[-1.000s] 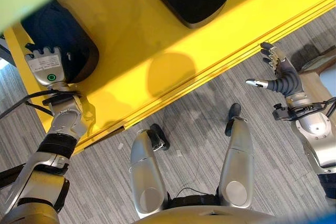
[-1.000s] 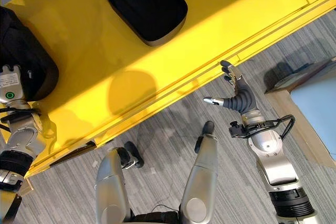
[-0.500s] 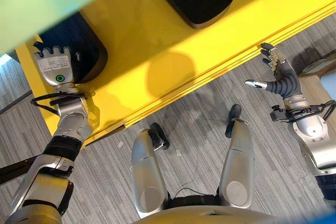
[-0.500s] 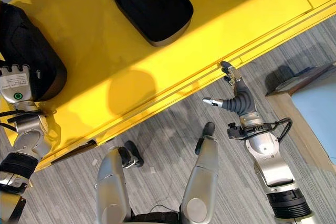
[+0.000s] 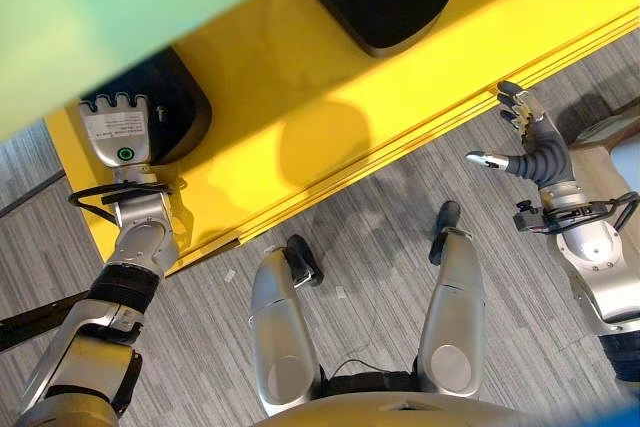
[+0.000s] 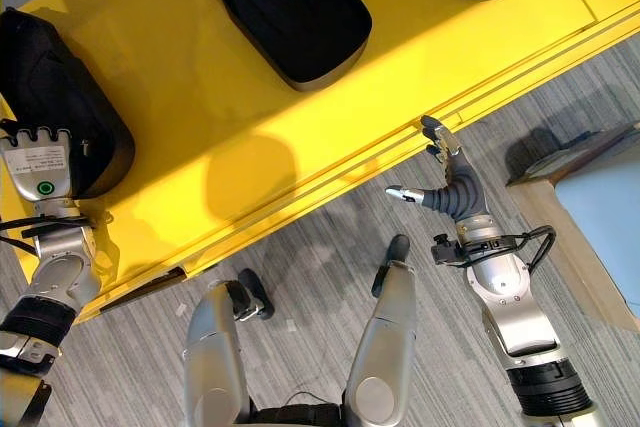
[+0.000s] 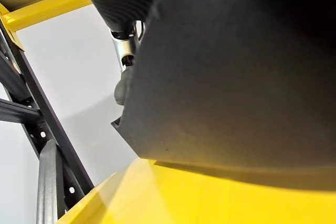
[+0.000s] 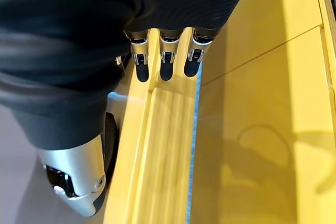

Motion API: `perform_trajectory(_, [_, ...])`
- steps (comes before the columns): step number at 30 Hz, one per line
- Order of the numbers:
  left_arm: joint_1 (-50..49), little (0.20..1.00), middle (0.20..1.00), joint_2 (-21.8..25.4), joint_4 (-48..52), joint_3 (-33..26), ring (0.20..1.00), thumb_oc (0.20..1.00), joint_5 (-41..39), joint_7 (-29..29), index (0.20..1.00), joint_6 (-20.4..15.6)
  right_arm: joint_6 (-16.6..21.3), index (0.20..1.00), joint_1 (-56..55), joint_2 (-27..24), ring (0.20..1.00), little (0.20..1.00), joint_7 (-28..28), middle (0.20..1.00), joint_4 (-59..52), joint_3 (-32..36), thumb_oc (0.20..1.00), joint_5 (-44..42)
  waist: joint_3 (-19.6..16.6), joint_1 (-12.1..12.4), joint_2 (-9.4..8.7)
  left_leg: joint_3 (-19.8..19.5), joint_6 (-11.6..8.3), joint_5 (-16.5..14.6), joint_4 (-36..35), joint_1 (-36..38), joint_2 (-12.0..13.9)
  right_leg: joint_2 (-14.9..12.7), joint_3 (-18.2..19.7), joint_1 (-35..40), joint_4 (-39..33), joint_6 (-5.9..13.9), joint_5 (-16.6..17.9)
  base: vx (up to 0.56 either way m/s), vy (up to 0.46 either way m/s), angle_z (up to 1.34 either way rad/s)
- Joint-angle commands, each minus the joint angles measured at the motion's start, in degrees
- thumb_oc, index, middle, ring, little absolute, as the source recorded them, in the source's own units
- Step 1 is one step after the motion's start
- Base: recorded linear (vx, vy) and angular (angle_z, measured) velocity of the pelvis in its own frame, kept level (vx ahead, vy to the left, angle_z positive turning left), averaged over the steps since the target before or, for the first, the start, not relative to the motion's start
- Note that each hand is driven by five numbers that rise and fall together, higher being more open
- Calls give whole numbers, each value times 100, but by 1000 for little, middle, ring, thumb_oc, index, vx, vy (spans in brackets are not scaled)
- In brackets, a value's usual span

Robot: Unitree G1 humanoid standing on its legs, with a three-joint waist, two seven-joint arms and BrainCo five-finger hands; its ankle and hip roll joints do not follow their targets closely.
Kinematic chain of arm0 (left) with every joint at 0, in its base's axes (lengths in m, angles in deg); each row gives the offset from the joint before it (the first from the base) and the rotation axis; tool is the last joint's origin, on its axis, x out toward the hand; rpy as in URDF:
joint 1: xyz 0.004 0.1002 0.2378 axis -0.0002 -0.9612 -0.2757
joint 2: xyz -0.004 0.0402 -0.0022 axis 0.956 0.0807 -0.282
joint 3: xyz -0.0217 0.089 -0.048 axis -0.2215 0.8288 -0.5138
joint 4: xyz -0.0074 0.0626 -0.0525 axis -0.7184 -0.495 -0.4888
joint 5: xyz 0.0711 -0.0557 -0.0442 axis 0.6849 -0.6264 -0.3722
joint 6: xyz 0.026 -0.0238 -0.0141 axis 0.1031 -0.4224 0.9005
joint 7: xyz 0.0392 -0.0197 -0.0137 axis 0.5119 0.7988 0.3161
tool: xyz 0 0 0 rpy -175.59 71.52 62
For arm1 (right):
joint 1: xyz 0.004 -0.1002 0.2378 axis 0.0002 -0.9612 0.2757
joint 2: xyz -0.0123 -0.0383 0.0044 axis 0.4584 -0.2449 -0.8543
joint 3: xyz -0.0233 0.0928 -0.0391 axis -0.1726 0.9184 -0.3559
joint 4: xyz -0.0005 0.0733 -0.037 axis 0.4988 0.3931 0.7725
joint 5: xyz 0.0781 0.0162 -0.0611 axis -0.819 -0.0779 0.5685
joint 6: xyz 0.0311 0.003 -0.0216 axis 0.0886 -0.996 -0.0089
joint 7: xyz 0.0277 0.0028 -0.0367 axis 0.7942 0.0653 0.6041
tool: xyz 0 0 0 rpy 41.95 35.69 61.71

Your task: Move parts from the plastic box to the shelf.

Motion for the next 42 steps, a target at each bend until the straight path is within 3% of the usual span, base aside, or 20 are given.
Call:
perform_trajectory(1, [-662, 200, 200, -440, -189, 463, 200, 200, 58, 29, 200, -192, 437, 1000, -21, 134, 1000, 1000, -92, 1000, -69, 127, 1000, 32, -193, 77, -99, 140, 263, 3, -577, 347, -444, 27, 65, -116, 193, 200, -143, 0, 0, 0])
perform_trajectory(40, [-789, 200, 200, -686, -453, 680, 200, 200, 362, -128, 200, -271, 558, 1000, 55, 248, 1000, 1000, -298, 1000, 19, -29, 1000, 31, -193, 153, -121, 88, 223, 101, -680, 462, -424, 56, -23, 108, -6, 221, -80, -3, -3, 0])
perform_trajectory(41, [-789, 260, 260, -684, -458, 673, 260, 260, 316, -188, 260, -245, 559, 1000, 56, 245, 1000, 1000, -298, 1000, 26, -34, 1000, 25, -193, 152, -120, 89, 225, 104, -686, 470, -421, 53, -23, 105, 3, 222, -80, 0, 0, 0])
perform_trajectory(42, [-780, 1000, 1000, -707, -504, 662, 1000, 1000, 197, -283, 1000, -211, 556, 1000, 66, 244, 1000, 1000, -310, 1000, 24, -55, 1000, 36, -193, 150, -124, 91, 225, 111, -689, 478, -421, 50, -20, 111, 4, 222, -83, 0, 0, 0])
